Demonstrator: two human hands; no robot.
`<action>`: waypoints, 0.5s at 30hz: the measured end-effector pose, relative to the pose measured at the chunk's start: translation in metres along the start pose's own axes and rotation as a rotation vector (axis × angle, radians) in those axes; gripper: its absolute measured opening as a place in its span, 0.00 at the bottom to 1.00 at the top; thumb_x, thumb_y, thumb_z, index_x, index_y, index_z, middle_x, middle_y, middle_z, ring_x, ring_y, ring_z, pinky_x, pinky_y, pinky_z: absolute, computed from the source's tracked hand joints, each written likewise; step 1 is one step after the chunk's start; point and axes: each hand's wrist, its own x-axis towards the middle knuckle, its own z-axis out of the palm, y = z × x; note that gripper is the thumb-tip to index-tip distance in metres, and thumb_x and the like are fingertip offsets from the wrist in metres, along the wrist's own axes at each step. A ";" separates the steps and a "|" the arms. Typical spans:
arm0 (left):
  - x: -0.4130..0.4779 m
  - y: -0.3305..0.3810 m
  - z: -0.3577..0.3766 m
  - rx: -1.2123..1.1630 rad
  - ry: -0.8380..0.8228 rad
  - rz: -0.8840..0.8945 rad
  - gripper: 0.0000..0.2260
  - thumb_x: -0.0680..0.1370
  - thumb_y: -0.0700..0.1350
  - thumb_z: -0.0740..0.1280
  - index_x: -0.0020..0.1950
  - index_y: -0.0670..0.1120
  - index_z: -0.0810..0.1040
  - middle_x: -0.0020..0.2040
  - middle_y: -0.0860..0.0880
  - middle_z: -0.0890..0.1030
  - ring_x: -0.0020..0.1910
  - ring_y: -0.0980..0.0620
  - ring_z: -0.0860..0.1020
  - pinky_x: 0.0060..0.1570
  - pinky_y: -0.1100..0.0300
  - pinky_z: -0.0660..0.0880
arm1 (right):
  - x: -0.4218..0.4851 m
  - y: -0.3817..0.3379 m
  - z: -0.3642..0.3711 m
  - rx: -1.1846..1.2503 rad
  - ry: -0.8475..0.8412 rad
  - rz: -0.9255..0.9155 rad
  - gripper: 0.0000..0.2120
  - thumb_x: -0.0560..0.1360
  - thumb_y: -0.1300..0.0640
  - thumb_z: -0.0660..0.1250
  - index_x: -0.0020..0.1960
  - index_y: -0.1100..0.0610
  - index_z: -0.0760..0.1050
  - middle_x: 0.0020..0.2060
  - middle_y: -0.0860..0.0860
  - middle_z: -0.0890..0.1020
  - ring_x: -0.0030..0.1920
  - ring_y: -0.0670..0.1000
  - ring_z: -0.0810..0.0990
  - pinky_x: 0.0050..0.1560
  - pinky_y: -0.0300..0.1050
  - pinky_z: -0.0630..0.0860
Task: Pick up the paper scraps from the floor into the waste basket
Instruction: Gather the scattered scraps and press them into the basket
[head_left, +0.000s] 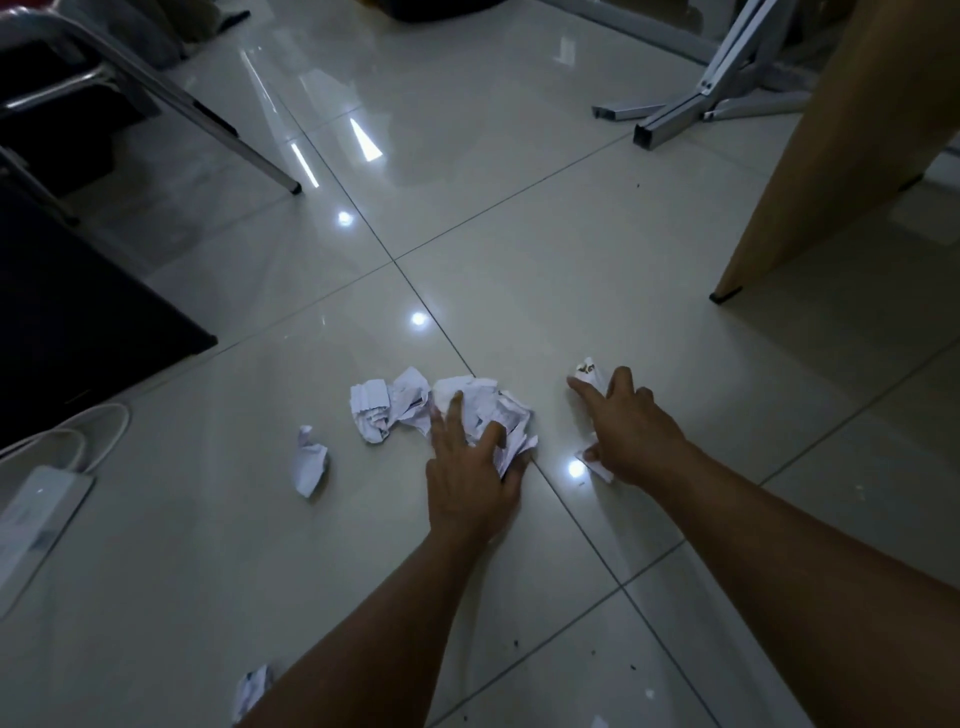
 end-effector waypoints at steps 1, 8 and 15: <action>0.001 -0.001 0.000 0.029 -0.028 -0.009 0.16 0.76 0.65 0.59 0.53 0.55 0.73 0.76 0.46 0.59 0.76 0.40 0.55 0.51 0.50 0.75 | -0.001 -0.001 0.001 0.007 0.000 -0.004 0.37 0.73 0.52 0.72 0.75 0.46 0.55 0.63 0.58 0.61 0.57 0.61 0.71 0.56 0.53 0.73; 0.007 -0.007 -0.001 -0.039 0.088 -0.026 0.08 0.75 0.51 0.68 0.47 0.47 0.78 0.48 0.48 0.78 0.47 0.44 0.73 0.39 0.57 0.71 | -0.021 -0.013 0.013 0.097 0.000 -0.057 0.29 0.72 0.65 0.67 0.66 0.43 0.61 0.58 0.56 0.64 0.49 0.60 0.72 0.46 0.50 0.73; 0.005 -0.012 -0.012 -0.281 -0.030 -0.166 0.25 0.75 0.49 0.69 0.70 0.45 0.68 0.61 0.45 0.76 0.59 0.47 0.72 0.56 0.59 0.71 | -0.016 -0.037 0.019 0.036 -0.042 -0.157 0.45 0.76 0.61 0.64 0.73 0.30 0.37 0.60 0.59 0.68 0.49 0.62 0.77 0.47 0.50 0.75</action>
